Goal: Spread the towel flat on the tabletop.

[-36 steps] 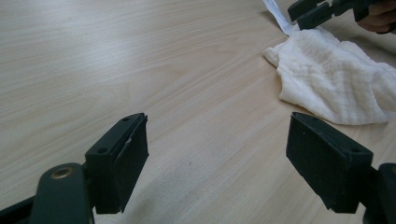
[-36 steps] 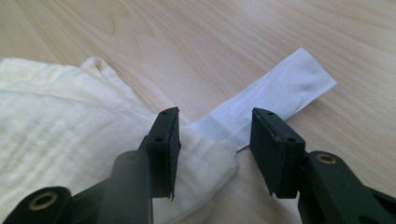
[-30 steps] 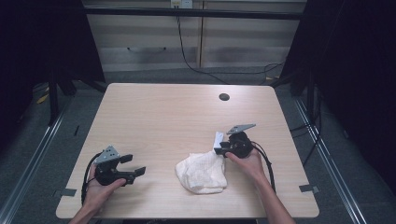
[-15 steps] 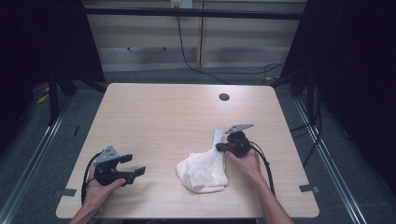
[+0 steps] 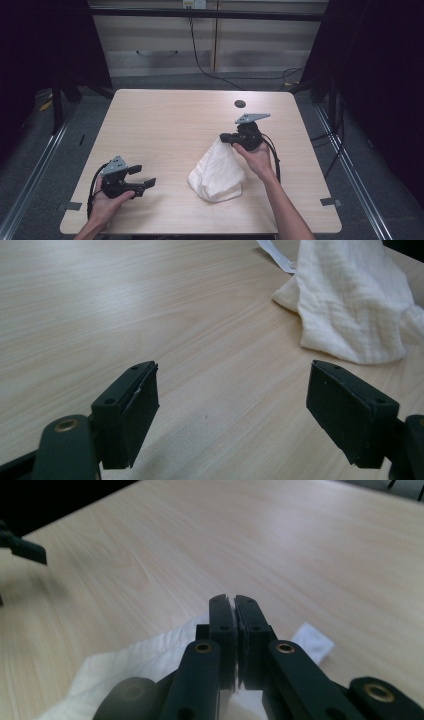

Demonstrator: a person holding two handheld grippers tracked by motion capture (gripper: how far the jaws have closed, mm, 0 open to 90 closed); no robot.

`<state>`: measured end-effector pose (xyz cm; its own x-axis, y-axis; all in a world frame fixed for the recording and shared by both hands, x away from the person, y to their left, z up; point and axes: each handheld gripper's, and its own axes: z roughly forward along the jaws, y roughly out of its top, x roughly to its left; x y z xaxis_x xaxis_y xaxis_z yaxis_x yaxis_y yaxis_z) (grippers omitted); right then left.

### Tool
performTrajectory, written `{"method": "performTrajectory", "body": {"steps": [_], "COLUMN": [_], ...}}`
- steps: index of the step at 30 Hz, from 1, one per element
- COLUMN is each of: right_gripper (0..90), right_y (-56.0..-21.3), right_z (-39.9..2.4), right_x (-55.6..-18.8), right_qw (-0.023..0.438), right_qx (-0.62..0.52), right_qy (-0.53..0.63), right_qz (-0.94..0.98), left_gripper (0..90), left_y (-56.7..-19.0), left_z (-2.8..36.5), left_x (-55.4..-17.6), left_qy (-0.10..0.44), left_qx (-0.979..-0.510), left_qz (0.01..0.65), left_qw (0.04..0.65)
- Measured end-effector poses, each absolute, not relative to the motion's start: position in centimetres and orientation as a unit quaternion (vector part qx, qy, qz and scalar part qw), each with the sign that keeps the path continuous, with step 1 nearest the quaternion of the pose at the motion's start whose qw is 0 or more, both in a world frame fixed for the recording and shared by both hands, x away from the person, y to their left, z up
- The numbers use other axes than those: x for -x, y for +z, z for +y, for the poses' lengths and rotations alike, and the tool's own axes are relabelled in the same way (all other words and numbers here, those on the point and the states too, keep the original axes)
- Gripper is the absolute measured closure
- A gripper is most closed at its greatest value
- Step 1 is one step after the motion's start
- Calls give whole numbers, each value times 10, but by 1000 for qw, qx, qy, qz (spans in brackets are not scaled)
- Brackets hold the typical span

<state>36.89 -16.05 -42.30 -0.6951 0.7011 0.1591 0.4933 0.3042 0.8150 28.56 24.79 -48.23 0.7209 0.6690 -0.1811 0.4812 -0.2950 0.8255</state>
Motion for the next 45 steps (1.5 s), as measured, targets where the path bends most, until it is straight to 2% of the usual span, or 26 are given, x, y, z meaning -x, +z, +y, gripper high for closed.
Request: {"method": "performTrajectory", "body": {"steps": [9, 22, 26, 29, 32, 33, 35, 40, 44, 45], "right_gripper": [875, 876, 876, 876, 876, 876, 876, 876, 876, 876], "right_y": [-353, -298, -272, -267, -276, -293, -301, -361, -396, -396], "right_z": [-142, -128, -125, -126, -133, -140, -143, -167, -192, -192], "right_x": [-378, -378, -369, -362, -350, -345, -343, -332, -313, -313], "right_qw": [148, 170, 174, 174, 170, 160, 158, 127, 116, 116], "right_qx": [-335, -306, -286, -277, -272, -277, -282, -318, -345, -345], "right_qy": [498, 536, 564, 573, 575, 568, 564, 543, 521, 521], "right_qz": [786, 768, 755, 752, 753, 758, 760, 766, 772, 772], "left_gripper": [208, 210, 213, 215, 217, 217, 219, 225, 254, 254], "left_y": [-481, -482, -482, -482, -482, -483, -483, -483, -483, -482], "left_z": [249, 249, 249, 249, 250, 250, 250, 247, 245, 245], "left_x": [-286, -287, -287, -287, -287, -287, -287, -287, -289, -289], "left_qy": [100, 103, 104, 105, 107, 106, 106, 107, 108, 109], "left_qx": [-797, -796, -795, -793, -793, -793, -795, -795, -793, -792], "left_qz": [361, 366, 368, 370, 371, 372, 372, 372, 378, 379], "left_qw": [474, 471, 471, 472, 472, 471, 468, 467, 465, 466]}}
